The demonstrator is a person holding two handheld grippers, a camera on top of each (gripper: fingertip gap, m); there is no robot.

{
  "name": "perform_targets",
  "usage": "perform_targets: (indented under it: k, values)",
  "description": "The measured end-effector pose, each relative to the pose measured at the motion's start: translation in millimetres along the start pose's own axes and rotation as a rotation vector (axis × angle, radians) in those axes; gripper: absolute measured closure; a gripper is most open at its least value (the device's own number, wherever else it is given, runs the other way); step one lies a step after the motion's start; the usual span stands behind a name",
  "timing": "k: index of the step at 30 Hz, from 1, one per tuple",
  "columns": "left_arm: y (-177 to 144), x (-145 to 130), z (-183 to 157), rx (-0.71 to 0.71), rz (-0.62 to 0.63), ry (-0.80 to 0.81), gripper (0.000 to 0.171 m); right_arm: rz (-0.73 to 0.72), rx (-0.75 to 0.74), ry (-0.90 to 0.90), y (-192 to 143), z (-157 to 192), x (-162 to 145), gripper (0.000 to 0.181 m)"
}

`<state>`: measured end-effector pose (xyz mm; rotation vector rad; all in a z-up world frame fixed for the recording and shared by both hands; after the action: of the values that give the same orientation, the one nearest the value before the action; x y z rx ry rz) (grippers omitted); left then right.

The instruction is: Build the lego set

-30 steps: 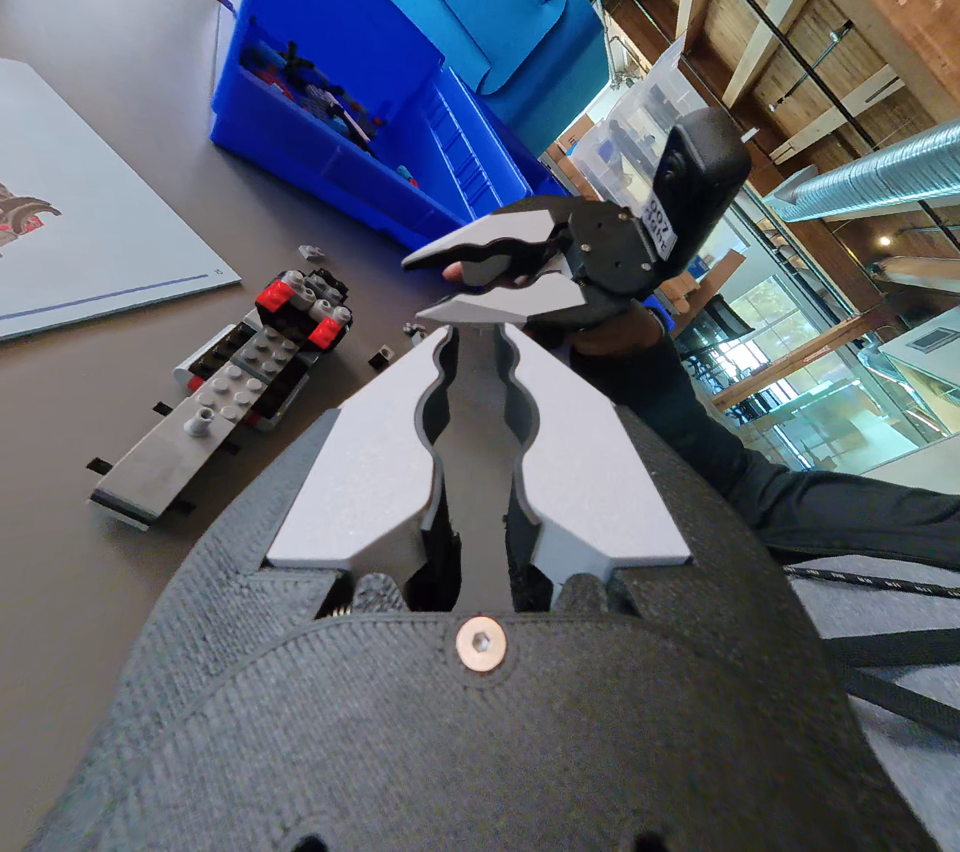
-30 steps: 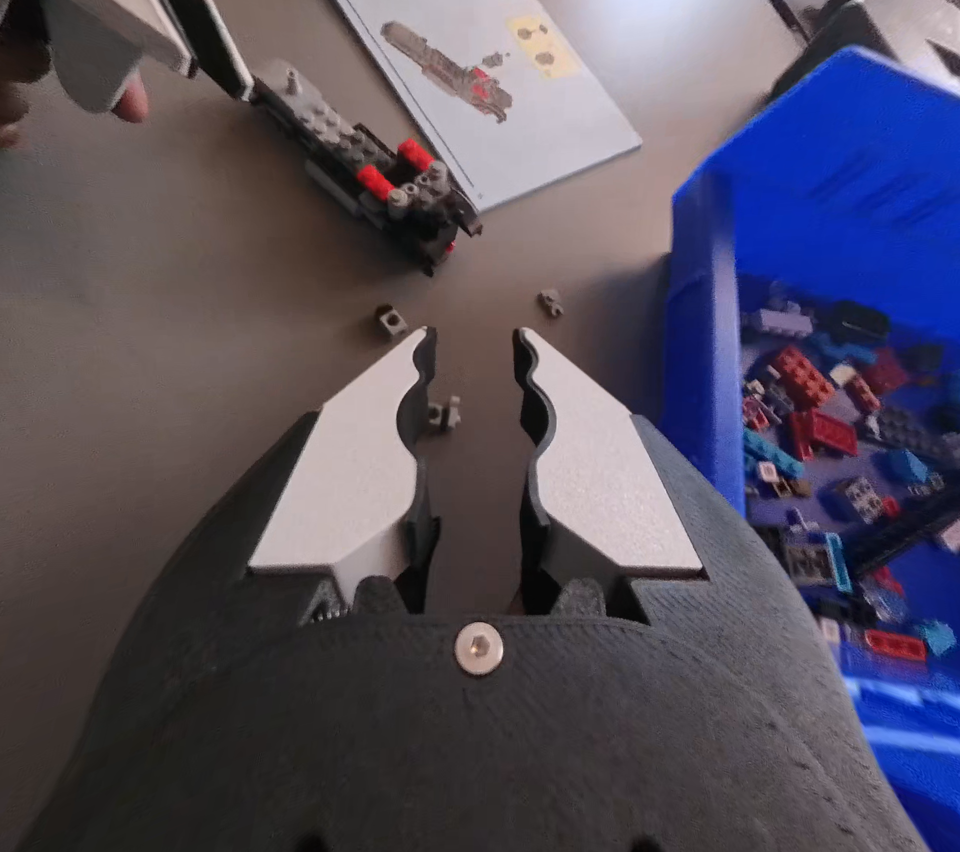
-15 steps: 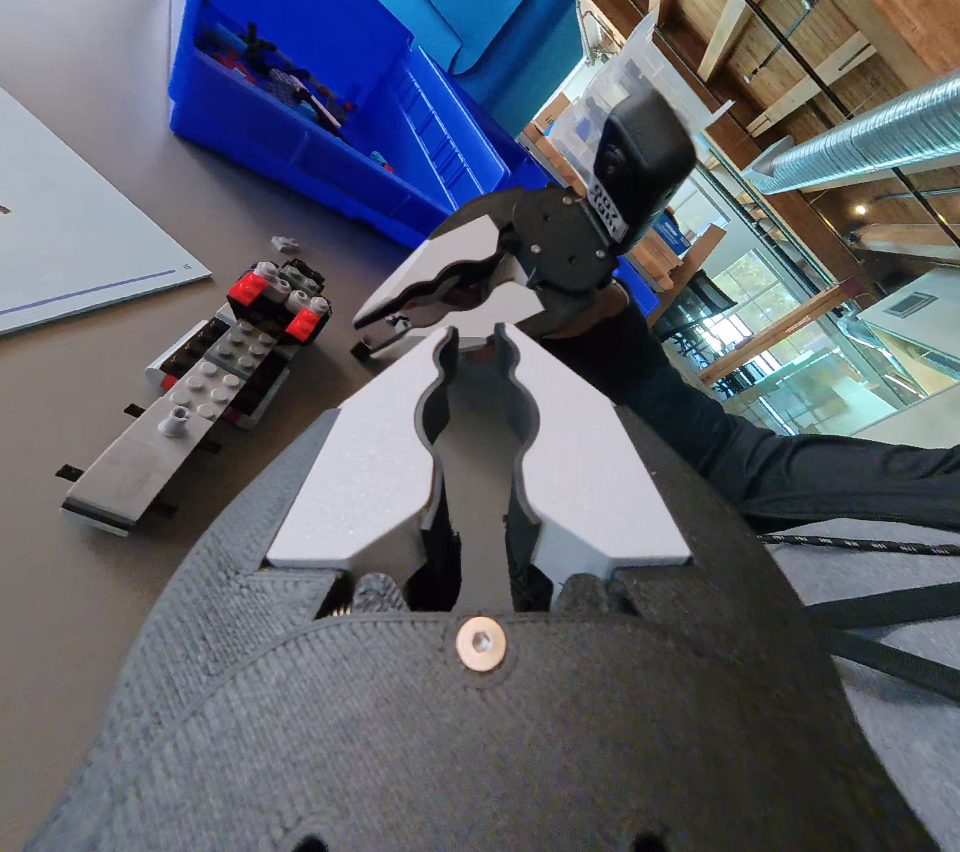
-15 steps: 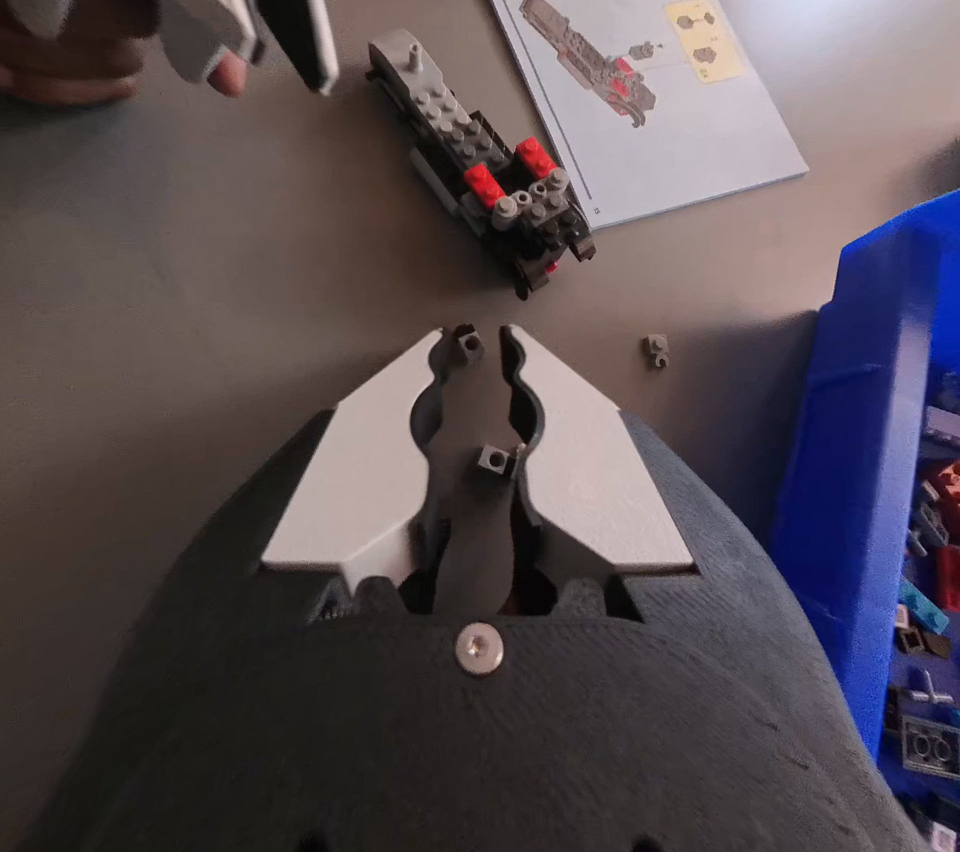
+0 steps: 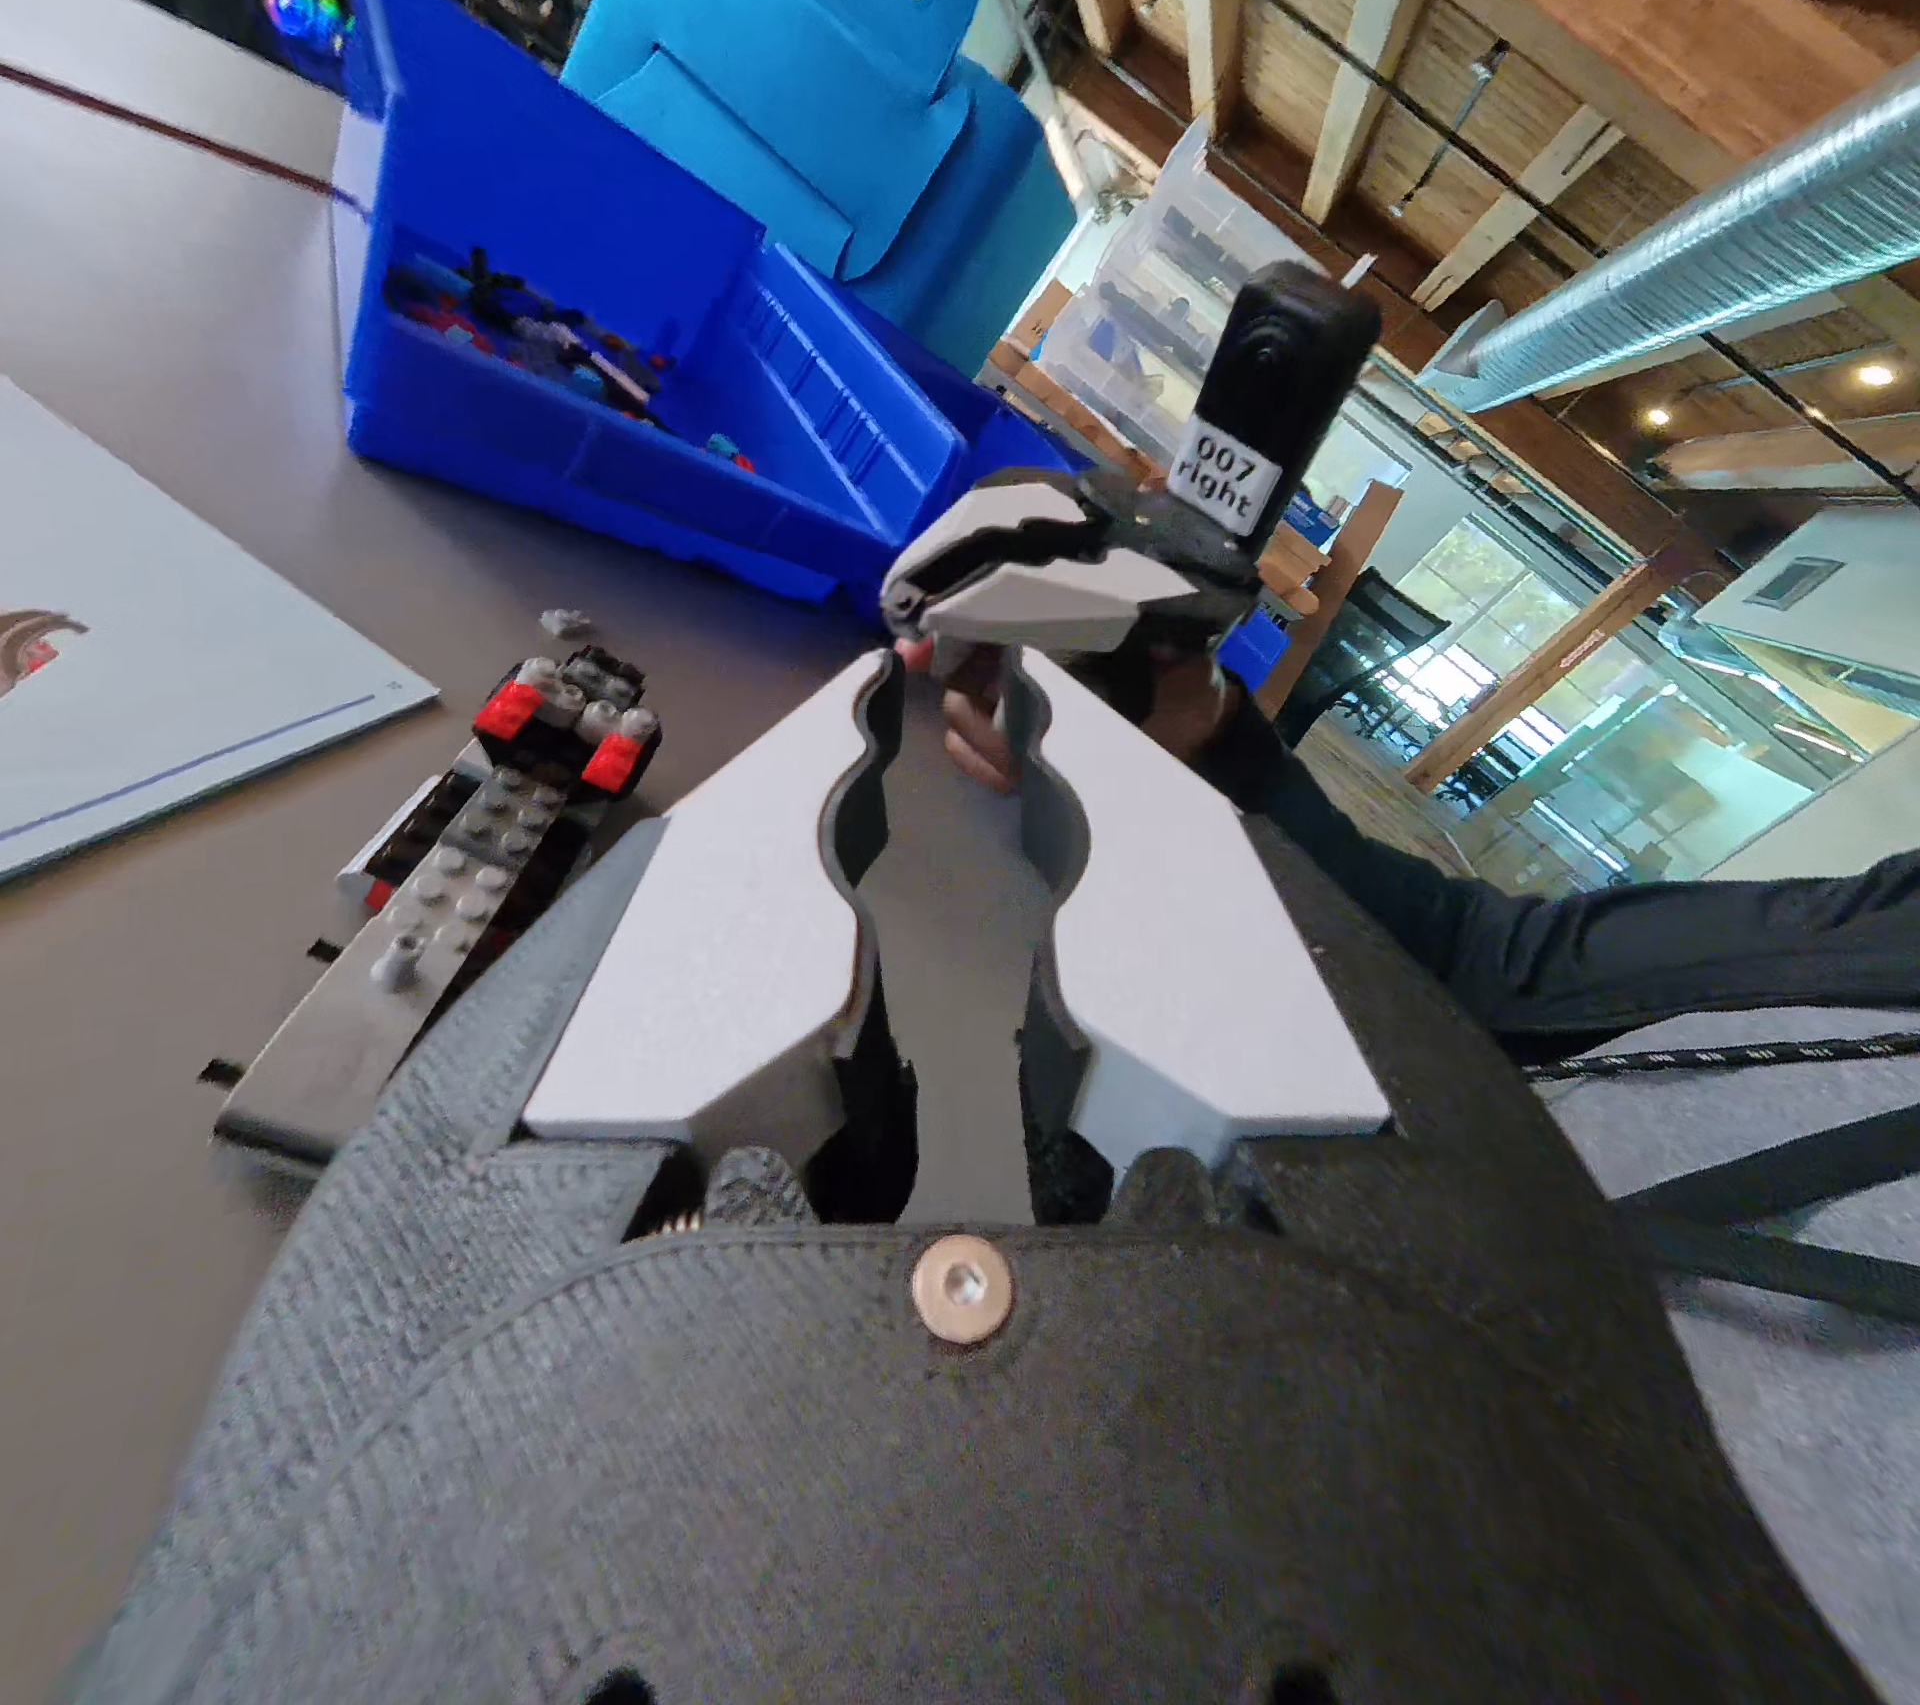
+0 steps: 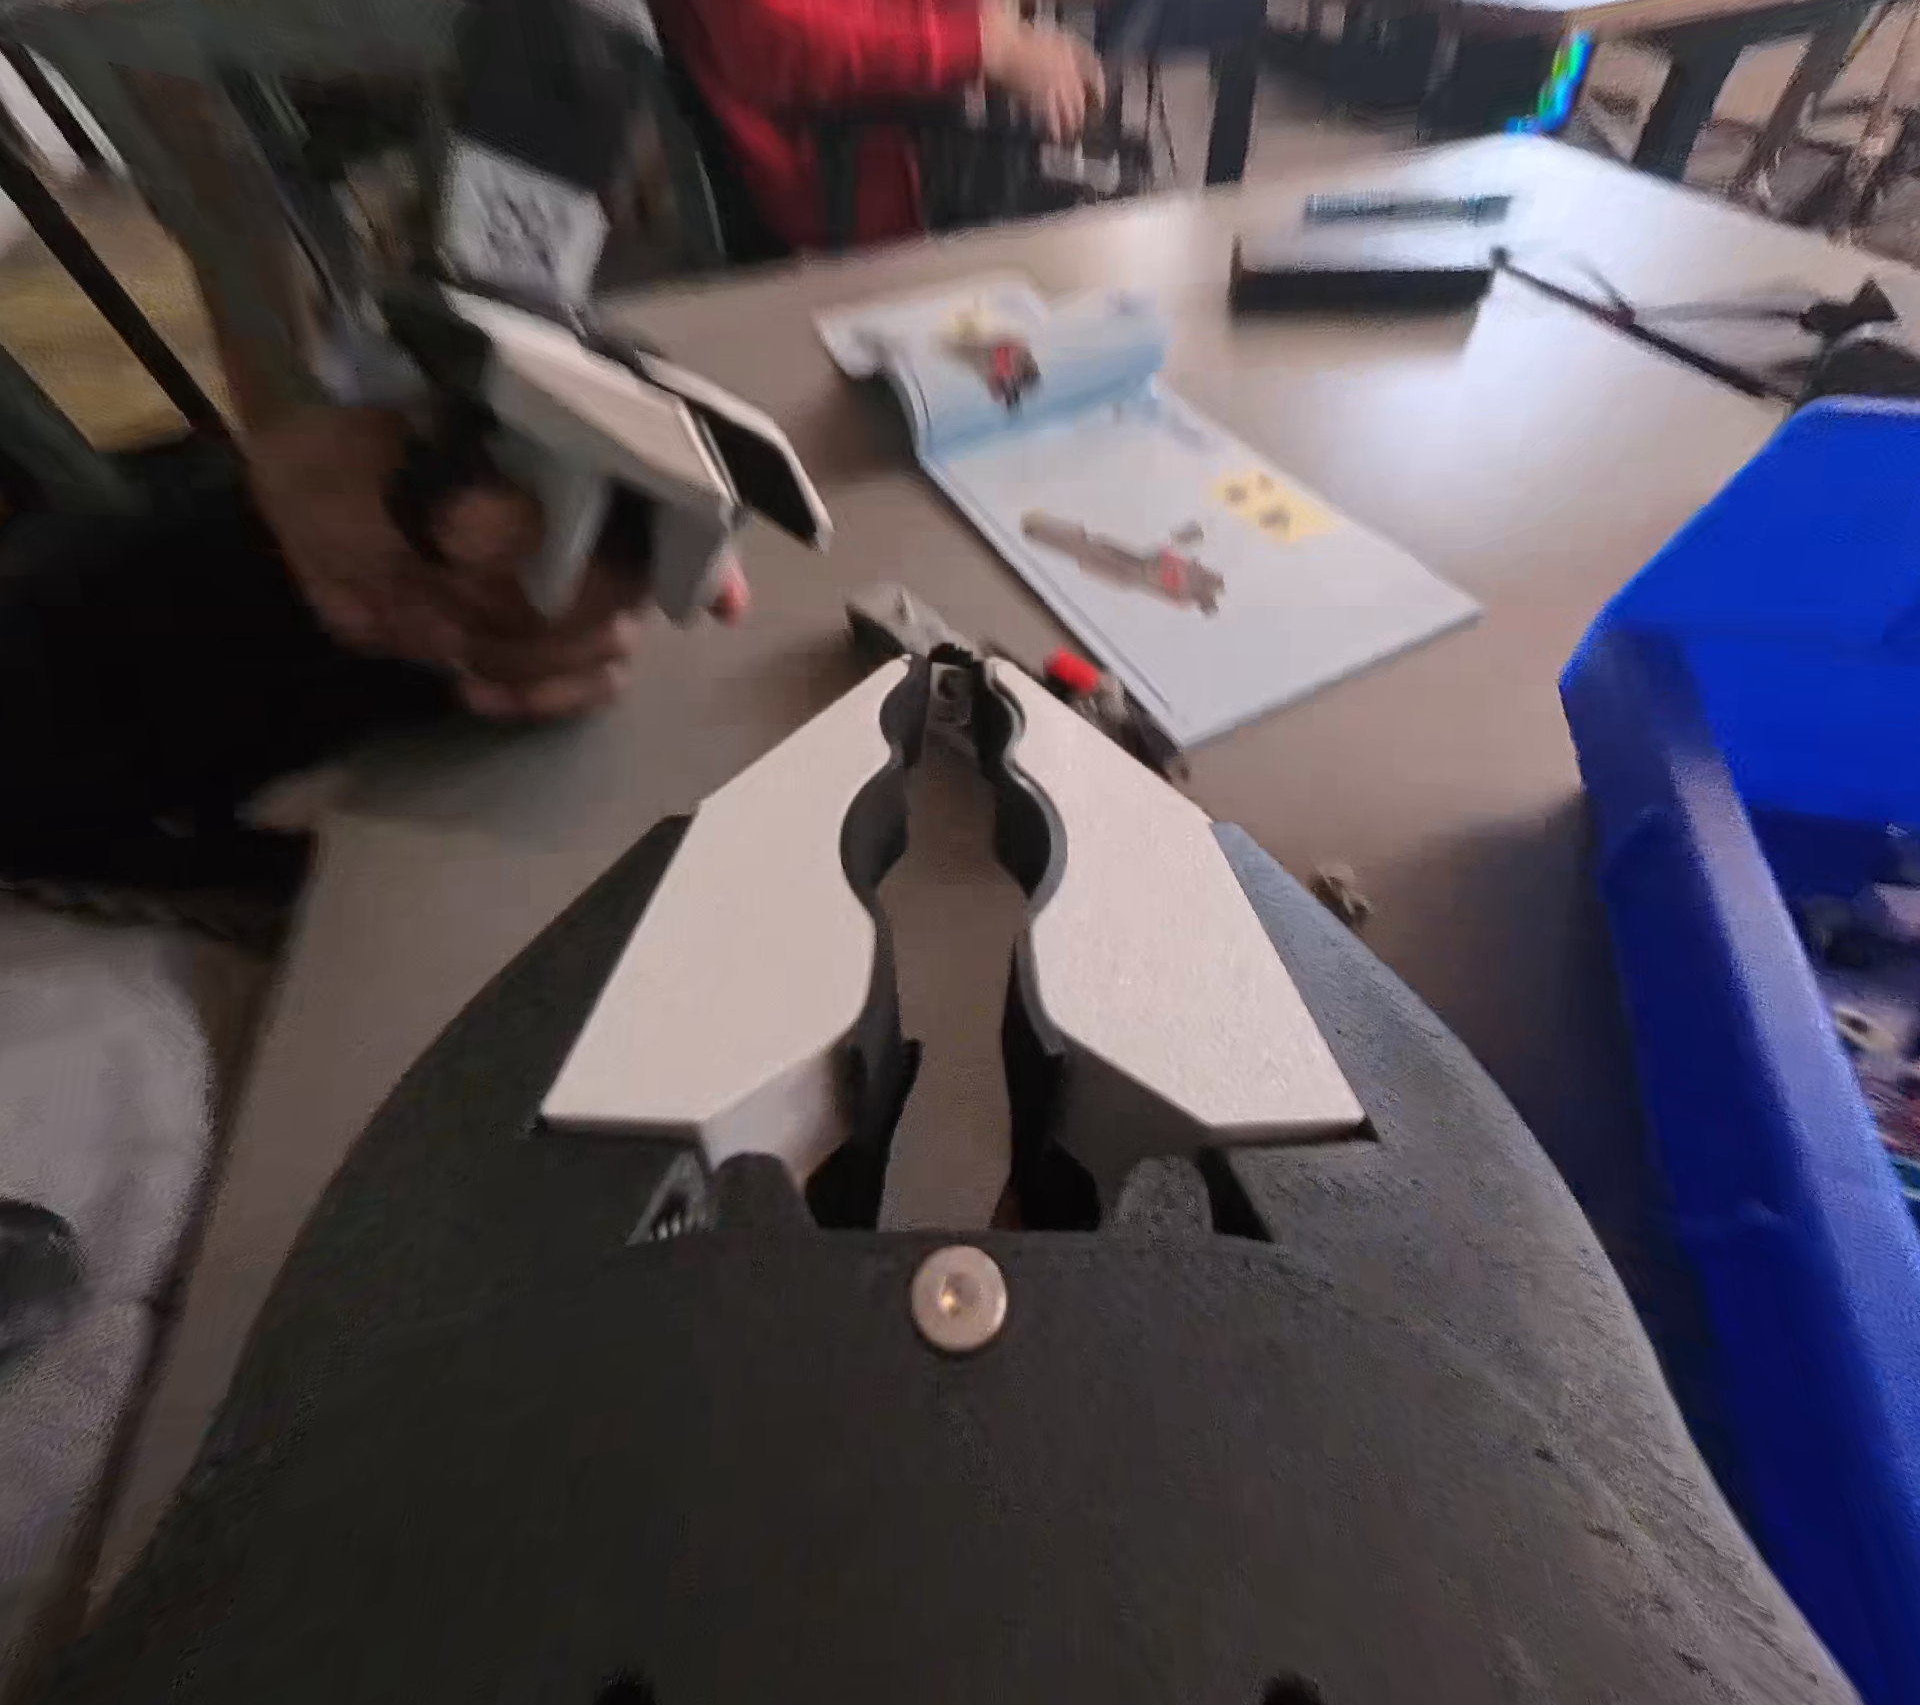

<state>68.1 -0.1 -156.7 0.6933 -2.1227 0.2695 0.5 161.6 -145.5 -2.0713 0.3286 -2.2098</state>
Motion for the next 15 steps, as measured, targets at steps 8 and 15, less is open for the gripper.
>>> perform_targets:
  k: [8, 15]
  values:
    - [16.7, 1.7, -13.5, -0.133, -0.148, 0.017, 0.147, -0.442, 0.099, 0.369, -8.6, 18.4, 12.4, 0.171]
    - [30.1, 0.0, -17.7, -0.222, -0.186, -0.018, 0.148, -0.542, 0.097, 0.455, -8.5, 26.5, 6.7, 0.171]
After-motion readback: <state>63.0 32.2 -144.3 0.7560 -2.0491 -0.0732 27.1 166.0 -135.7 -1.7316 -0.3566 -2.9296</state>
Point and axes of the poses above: each gripper's, where its closed fingertips meet, y out along the fingers, x out of its top, z = x × y across the jaws, the point moved 8 cm from there along -y, back along the fingers, and after that the axes turned 2 degrees about -y, right-handed, at the moved point
